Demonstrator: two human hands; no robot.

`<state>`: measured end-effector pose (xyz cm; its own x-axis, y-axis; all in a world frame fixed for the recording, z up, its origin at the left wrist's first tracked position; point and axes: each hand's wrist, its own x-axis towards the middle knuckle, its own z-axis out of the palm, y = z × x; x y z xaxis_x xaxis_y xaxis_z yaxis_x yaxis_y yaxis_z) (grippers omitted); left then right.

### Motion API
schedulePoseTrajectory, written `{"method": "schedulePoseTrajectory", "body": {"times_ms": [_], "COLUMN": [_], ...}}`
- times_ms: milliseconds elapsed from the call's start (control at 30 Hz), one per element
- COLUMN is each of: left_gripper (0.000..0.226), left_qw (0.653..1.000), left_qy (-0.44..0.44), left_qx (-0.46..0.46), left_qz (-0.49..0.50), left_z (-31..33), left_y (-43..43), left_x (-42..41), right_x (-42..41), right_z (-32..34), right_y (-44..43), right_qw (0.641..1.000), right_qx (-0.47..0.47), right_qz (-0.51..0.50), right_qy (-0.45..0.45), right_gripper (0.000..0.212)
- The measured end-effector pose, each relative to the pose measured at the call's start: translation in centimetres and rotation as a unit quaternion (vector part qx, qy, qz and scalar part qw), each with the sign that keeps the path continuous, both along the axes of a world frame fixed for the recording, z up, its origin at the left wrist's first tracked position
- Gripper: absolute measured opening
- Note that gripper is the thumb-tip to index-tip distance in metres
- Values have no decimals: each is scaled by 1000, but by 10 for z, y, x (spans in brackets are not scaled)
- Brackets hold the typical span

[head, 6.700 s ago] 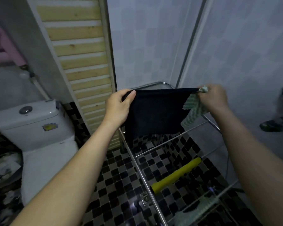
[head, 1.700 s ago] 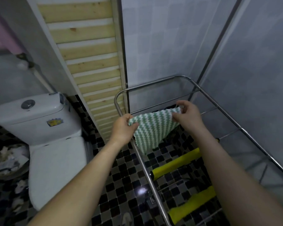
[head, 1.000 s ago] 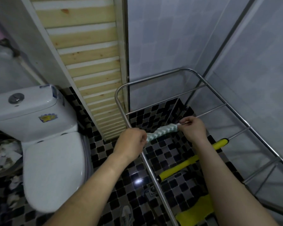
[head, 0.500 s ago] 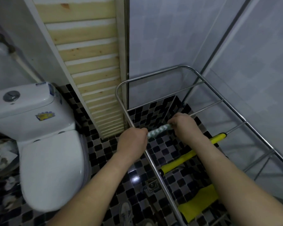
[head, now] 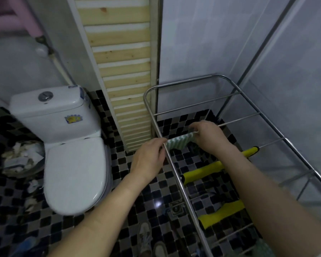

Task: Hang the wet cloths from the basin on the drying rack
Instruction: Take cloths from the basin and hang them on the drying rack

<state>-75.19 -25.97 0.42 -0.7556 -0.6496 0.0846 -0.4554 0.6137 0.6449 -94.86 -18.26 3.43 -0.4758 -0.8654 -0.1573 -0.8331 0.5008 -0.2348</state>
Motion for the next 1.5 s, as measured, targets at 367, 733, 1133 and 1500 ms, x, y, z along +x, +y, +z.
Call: {"method": "schedulePoseTrajectory", "body": {"times_ms": [367,733,1133,1500], "left_gripper": [20,18,34,35], "left_qw": [974,897,759,675], "left_qy": [76,89,8,-17], "left_qx": [40,69,131,272], "left_qz": [208,428,638,686], "left_z": [36,64,25,-105], "left_y": [37,67,161,212], "left_x": [134,331,631,769], "right_x": [129,351,648,792], "right_z": [52,59,24,-128], "right_y": [-18,-48,-33,-13], "right_qw": [981,886,790,769], "right_qx": [-80,-102,138,318], "right_qz": [150,332,313,127], "right_qy": [-97,-306,-509,-540], "right_gripper": [30,20,16,42]}}
